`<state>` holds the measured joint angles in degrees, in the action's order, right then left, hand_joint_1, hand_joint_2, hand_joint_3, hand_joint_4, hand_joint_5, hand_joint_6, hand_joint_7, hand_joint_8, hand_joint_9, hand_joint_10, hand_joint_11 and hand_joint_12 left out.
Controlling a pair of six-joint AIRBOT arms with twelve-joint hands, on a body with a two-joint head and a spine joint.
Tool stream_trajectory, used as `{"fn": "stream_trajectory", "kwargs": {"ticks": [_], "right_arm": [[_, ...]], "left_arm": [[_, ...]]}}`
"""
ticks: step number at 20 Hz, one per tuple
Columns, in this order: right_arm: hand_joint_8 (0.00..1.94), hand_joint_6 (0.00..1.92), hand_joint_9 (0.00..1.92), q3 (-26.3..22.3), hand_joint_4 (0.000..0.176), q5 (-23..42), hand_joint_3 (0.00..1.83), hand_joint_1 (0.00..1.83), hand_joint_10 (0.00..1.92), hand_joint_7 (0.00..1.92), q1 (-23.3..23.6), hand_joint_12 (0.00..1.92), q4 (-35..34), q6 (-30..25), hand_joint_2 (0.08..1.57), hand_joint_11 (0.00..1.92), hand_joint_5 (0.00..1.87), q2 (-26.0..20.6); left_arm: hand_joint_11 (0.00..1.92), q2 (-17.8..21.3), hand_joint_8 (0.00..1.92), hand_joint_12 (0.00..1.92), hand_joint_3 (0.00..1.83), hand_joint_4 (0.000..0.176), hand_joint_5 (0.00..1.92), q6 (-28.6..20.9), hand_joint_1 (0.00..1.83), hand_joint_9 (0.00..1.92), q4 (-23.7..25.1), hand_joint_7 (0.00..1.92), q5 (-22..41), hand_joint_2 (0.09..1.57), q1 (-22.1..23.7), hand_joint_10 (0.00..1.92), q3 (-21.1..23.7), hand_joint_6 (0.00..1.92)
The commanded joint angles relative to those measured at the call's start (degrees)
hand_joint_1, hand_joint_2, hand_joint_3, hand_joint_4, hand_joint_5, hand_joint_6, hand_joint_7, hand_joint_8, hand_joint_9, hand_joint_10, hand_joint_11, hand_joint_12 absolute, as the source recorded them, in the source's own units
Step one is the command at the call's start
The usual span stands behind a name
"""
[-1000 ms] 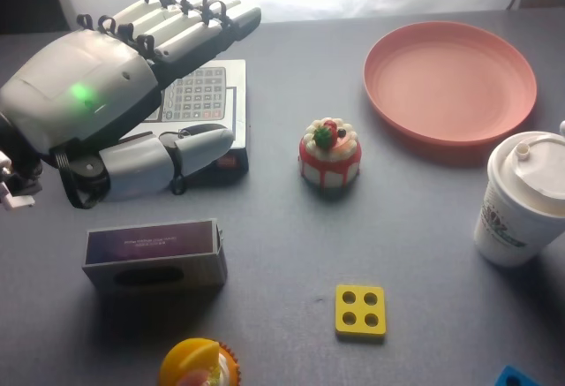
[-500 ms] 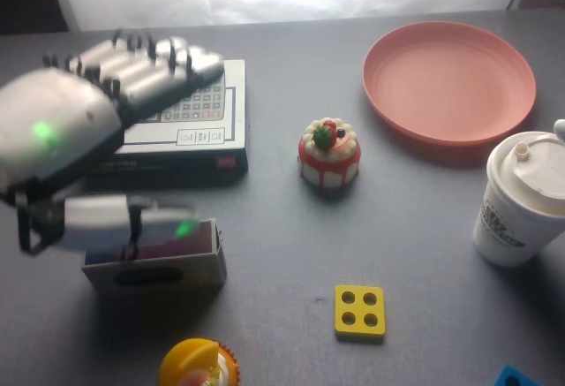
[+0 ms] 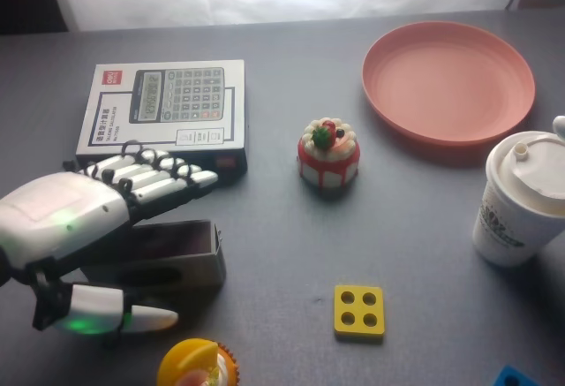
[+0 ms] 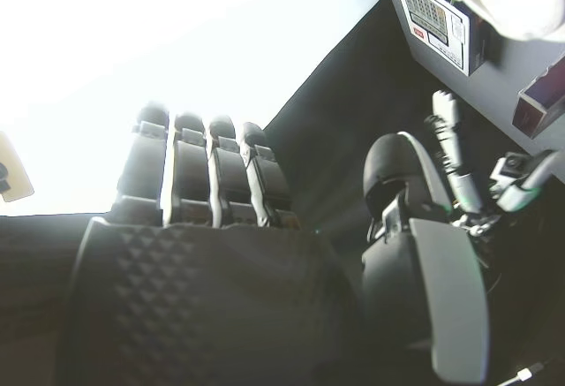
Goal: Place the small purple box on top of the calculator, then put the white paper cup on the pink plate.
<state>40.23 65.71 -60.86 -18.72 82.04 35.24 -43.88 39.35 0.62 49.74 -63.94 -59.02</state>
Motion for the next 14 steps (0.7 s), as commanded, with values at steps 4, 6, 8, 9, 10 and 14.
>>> {"fn": "stream_trajectory", "kwargs": {"ticks": [4, 6, 8, 9, 10, 14], "right_arm": [[0.00, 0.00, 0.00, 0.4, 0.000, 7.6, 0.01, 0.28, 0.00, 0.00, 0.8, 0.00, 0.5, -0.4, 1.30, 0.00, 0.00, 0.4], [0.00, 0.00, 0.00, 0.5, 0.000, 7.6, 0.01, 0.28, 0.00, 0.00, 0.8, 0.00, 0.5, -0.8, 1.30, 0.00, 0.00, 0.6], [0.00, 0.00, 0.00, 0.6, 0.000, 7.7, 0.01, 0.30, 0.00, 0.00, 0.8, 0.00, 0.5, -1.1, 1.30, 0.01, 0.00, 0.7], [0.00, 0.00, 0.00, 0.6, 0.000, 7.7, 0.01, 0.29, 0.00, 0.00, 0.8, 0.00, 0.5, -1.1, 1.31, 0.00, 0.00, 0.7], [0.00, 0.00, 0.00, 0.6, 0.000, 7.7, 0.01, 0.31, 0.00, 0.00, 0.8, 0.00, 0.5, -1.1, 1.31, 0.00, 0.00, 0.7], [0.00, 0.00, 0.00, 0.6, 0.000, 7.8, 0.01, 0.30, 0.00, 0.00, 0.7, 0.01, 0.5, -1.2, 1.31, 0.01, 0.00, 0.7]], "left_arm": [[0.02, -1.6, 0.02, 0.01, 0.00, 0.000, 0.12, 0.0, 0.88, 0.06, -2.4, 0.13, 4.3, 1.03, 0.3, 0.01, -1.7, 0.02], [0.00, -2.4, 0.02, 0.58, 0.00, 0.000, 0.21, 0.0, 0.95, 0.20, -2.9, 0.26, 3.7, 1.03, 0.3, 0.02, -2.5, 0.00], [0.00, -2.8, 0.17, 1.61, 0.00, 0.000, 0.46, 0.0, 0.98, 0.40, -2.9, 0.63, 3.2, 1.08, 0.3, 0.80, -2.8, 0.03], [0.00, -3.0, 0.44, 1.81, 0.00, 0.000, 0.55, 0.0, 0.97, 0.38, -2.9, 0.65, 3.1, 1.10, 0.3, 1.19, -3.0, 0.05], [0.05, -3.2, 0.79, 1.90, 0.01, 0.000, 0.67, 0.0, 0.95, 0.46, -3.1, 0.66, 3.1, 1.15, 0.3, 1.37, -3.1, 0.12], [0.99, -2.2, 1.50, 1.92, 0.01, 0.000, 0.76, -0.6, 1.22, 0.97, -3.8, 0.85, 7.2, 1.22, 0.3, 1.73, -2.6, 1.09]]}}
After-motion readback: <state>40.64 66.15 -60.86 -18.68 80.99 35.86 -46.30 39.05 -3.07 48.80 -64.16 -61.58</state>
